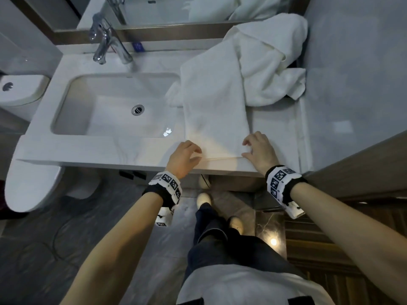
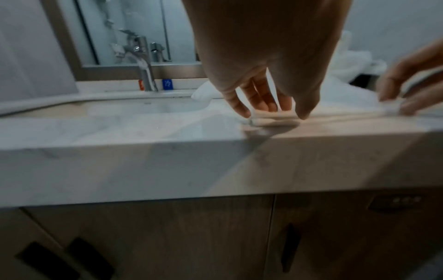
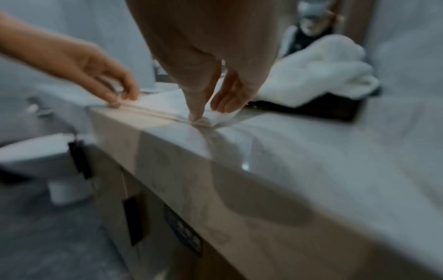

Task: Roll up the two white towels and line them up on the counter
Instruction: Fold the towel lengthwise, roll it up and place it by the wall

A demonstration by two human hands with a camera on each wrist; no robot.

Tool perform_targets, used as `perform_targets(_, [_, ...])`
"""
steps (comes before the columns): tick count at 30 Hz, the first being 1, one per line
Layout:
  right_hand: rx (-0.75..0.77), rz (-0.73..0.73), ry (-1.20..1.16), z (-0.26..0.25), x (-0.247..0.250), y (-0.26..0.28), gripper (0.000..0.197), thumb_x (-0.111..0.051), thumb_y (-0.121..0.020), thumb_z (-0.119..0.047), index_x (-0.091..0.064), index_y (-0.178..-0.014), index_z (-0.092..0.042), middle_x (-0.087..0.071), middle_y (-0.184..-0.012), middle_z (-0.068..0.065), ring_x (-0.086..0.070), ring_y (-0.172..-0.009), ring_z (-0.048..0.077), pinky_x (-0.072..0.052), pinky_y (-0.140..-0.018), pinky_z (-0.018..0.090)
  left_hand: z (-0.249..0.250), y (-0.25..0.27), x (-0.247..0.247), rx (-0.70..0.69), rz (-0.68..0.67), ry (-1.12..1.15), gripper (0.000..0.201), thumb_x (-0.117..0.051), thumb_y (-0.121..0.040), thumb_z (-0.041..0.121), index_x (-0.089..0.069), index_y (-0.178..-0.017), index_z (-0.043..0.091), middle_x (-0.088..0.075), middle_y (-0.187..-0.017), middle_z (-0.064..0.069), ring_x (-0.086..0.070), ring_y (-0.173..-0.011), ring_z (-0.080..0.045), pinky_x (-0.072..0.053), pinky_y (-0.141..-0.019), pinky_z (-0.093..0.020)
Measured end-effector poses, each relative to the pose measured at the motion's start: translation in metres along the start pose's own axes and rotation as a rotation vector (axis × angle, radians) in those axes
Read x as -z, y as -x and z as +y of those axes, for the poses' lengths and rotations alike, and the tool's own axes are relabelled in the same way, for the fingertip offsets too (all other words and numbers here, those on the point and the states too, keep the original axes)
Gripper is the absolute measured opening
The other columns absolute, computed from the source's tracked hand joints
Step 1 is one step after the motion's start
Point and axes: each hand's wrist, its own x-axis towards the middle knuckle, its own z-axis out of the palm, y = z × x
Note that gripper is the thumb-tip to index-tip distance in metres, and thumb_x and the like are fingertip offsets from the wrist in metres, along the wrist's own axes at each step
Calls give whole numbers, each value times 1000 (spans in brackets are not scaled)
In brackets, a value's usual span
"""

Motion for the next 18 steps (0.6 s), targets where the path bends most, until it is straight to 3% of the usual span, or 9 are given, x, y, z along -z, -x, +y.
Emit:
perform_targets(3, [194, -132, 103, 3, 1, 9, 25, -62, -87, -13, -59, -111, -4, -55, -117, 10, -51, -110, 26, -43, -87, 36, -1, 13, -4, -65, -56, -107, 48, -73, -78, 29, -56, -119, 10, -52, -122, -7, -45, -113, -23, -41, -90, -32])
perform_targets(5, [228, -143, 117, 4, 2, 14, 35, -66, -85, -27, -58, -112, -6, -55, -117, 7, -51, -109, 24, -44, -85, 36, -3, 20, -7, -90, -86, -212, 58, -77, -73, 28, -52, -123, 11, -49, -124, -8, -44, -114, -25, -38, -93, -34])
perform_targets(7, [246, -197, 142, 4, 2, 20, 48, -72, -78, -37, -56, -113, -8, -53, -116, 5, -49, -107, 22, -43, -83, 34, -3, 27, -9, -107, -71, -277, 49, -71, -76, 9, -52, -121, 10, -51, -121, -9, -46, -112, -26, -36, -92, -32])
perform_targets(9, [279, -244, 207, 5, -2, 26, 49, -76, -74, -31, -52, -112, -10, -51, -117, 5, -47, -107, 22, -41, -83, 34, -4, 31, -11, -116, -29, -252, 38, -60, -78, -4, -57, -114, 7, -56, -114, -10, -50, -107, -28, -35, -88, -31])
perform_targets(12, [285, -218, 206, 8, -5, 32, 35, -69, -79, -11, -52, -110, -9, -52, -118, 7, -46, -109, 24, -39, -85, 33, -6, 36, -10, -102, 1, -204, 24, -57, -84, 0, -63, -107, 6, -63, -109, -9, -54, -102, -29, -35, -88, -32])
perform_targets(15, [254, -189, 96, 12, -2, 33, 19, -59, -89, -15, -58, -106, -8, -58, -113, 7, -49, -106, 25, -35, -83, 30, -7, 34, -5, 17, -15, -35, 16, -59, -90, 11, -65, -104, 6, -65, -106, -11, -55, -102, -29, -40, -89, -34])
perform_targets(18, [190, -195, 38, 14, 1, 27, 22, -52, -95, -21, -59, -109, -6, -59, -113, 9, -50, -105, 26, -36, -86, 31, -2, 27, 1, 204, 18, 138, 20, -59, -92, 19, -66, -105, 6, -67, -108, -13, -59, -103, -27, -46, -91, -38])
